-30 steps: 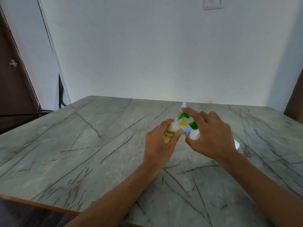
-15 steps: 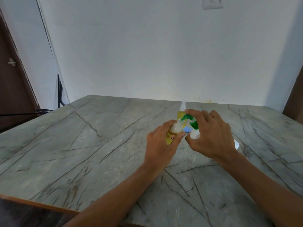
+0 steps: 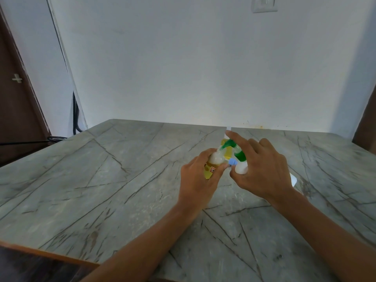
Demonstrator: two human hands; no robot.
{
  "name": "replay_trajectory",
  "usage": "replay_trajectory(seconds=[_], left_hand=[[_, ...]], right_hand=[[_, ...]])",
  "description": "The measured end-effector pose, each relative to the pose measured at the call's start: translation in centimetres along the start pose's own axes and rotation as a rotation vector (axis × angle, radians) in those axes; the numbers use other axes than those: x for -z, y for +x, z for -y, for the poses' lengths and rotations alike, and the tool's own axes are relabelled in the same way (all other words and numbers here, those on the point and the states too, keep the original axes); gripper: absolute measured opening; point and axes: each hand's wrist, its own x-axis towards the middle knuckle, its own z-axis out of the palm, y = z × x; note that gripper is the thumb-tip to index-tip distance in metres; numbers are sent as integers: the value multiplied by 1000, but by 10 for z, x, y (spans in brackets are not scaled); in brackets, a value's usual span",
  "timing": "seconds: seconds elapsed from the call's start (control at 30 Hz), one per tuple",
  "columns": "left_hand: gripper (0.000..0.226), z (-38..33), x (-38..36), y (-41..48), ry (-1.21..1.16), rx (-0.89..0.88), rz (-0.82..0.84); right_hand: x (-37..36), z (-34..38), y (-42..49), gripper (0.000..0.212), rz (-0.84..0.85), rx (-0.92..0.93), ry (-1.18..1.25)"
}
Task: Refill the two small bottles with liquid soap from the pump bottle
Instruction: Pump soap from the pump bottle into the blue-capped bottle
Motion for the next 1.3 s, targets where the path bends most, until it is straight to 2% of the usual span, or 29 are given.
replay_trajectory(seconds=[0.33, 0.7, 0.9, 1.0, 1.1, 1.3], left_hand=[[40, 0, 0, -1, -29, 3, -4], [47, -1, -3, -4, -21, -43, 35], [41, -3, 0, -1, -86, -36, 1], [42, -1, 0, -1, -117, -11, -8], [41, 0, -1, 0, -127, -1, -15], [41, 1, 0, 0, -177, 27, -24]], right_hand=[[-1, -3, 2, 78, 49, -2, 13], [-4, -5, 0, 65, -49, -10, 57], [-5, -4, -1, 77, -24, -14, 63], [-2, -6, 1, 76, 3, 8, 84], [2, -11, 2, 79, 38, 26, 167], [5, -18, 3, 93, 50, -51, 356]])
